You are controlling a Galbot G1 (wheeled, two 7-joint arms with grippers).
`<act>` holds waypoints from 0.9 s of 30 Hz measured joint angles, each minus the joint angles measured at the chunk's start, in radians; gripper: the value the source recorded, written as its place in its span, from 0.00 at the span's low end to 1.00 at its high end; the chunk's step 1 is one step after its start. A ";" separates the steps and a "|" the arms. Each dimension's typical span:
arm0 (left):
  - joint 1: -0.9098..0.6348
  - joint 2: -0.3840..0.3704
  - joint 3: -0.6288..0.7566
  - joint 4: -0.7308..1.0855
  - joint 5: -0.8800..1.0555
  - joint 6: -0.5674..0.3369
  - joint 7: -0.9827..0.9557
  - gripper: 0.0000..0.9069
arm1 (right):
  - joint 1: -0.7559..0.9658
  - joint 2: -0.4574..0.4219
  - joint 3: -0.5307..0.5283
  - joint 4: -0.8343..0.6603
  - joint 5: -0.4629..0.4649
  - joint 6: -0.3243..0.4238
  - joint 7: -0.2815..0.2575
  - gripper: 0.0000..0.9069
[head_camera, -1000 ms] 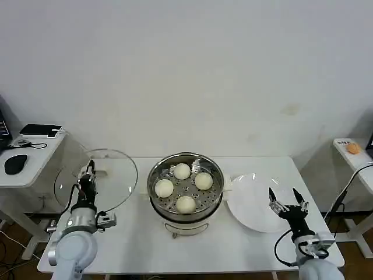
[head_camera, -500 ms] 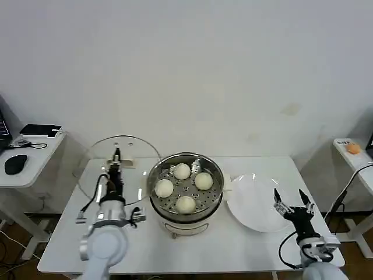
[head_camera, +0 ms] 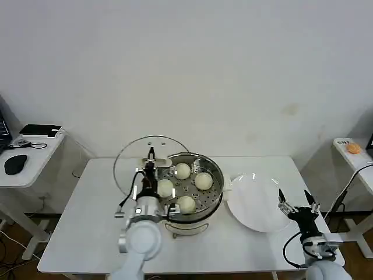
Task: Take steamed baozi put them in steamer then cover it.
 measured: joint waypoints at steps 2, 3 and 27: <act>-0.004 -0.024 0.017 0.012 0.012 0.002 0.000 0.00 | 0.007 0.004 -0.004 -0.007 -0.007 -0.003 0.001 1.00; -0.007 -0.035 0.025 0.018 0.016 0.004 0.000 0.00 | 0.010 0.005 -0.006 -0.009 -0.010 -0.004 0.002 1.00; -0.037 -0.125 0.137 0.122 0.004 0.053 0.016 0.00 | 0.085 0.013 -0.037 -0.096 -0.051 -0.011 0.005 1.00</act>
